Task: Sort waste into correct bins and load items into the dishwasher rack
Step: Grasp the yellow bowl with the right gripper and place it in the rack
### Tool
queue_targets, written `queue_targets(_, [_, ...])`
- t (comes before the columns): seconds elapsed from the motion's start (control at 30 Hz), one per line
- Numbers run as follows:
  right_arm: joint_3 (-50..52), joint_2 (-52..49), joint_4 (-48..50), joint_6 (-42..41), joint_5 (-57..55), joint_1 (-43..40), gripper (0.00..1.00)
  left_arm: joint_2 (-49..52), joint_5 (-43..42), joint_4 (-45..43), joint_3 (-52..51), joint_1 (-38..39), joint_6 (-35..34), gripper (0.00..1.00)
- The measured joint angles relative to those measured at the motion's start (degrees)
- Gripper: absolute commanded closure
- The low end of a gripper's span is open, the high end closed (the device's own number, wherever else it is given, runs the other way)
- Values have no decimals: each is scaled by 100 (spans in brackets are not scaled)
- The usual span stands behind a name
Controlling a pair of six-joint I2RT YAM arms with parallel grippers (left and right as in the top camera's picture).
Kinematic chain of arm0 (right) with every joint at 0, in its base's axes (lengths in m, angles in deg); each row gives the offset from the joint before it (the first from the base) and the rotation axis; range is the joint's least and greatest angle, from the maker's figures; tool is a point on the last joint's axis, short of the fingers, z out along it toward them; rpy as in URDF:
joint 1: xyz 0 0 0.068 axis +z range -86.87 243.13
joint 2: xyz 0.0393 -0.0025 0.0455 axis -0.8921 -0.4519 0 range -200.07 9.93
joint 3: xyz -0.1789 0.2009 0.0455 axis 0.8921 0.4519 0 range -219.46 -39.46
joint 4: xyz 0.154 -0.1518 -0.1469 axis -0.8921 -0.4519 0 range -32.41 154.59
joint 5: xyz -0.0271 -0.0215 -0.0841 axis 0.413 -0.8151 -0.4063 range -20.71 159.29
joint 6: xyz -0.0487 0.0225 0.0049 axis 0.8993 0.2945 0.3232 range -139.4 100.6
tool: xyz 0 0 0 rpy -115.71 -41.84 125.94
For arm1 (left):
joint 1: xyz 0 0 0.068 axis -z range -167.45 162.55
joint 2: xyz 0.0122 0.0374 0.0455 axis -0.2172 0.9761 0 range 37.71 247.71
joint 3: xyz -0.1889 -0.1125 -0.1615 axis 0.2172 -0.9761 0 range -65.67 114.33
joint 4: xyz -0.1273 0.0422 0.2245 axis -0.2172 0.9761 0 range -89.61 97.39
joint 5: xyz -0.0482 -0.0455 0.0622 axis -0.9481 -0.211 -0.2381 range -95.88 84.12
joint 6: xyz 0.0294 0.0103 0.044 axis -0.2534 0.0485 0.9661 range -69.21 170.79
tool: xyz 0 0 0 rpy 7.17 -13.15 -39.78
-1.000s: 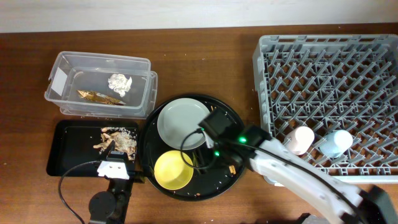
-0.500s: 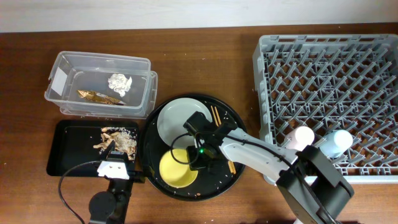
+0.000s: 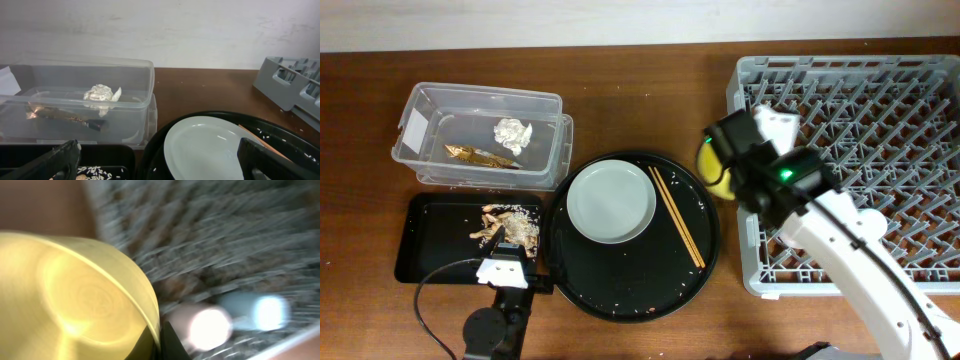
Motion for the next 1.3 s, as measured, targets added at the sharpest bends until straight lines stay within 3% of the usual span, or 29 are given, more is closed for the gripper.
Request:
queue_targets(0.2, [11,-437,682,72,-2002,-1281,96,-2,0,2,0,0,0,0])
queue_targets(0.37, [17,-1029,2065,1233,-2739,-1917,96,-2,-2,2,0,0,0,0])
queue_targets(0.57, [20,-1853,2883,2586,-3250,-2048,96,-2,0,2,0,0,2,0])
queue_targets(0.87, [20,-2428,2712,3206,-3456,-1823,95,-2,0,2,0,0,0,0])
queue_targets(0.93, [20,-2492,2618,3241,-3512,-1668,89,-2,-2,2,0,0,0,0])
queue_targets(1.0, [24,-2542,2461,3285,-3530,-1547,68,-2,0,2,0,0,2,0])
queue_targets(1.03, [26,-2573,2411,3287,-3515,-1515,47,-2,0,2,0,0,0,0])
queue_targets(1.07, [28,-2590,2275,3342,-3497,-1486,32,-2,0,2,0,0,0,0])
queue_targets(1.1, [31,-2608,2197,3300,-3475,-1464,23,-2,0,4,0,0,0,0])
queue_targets(1.3, [33,-2621,1873,3318,-3447,-1196,20,-2,0,2,0,0,0,0])
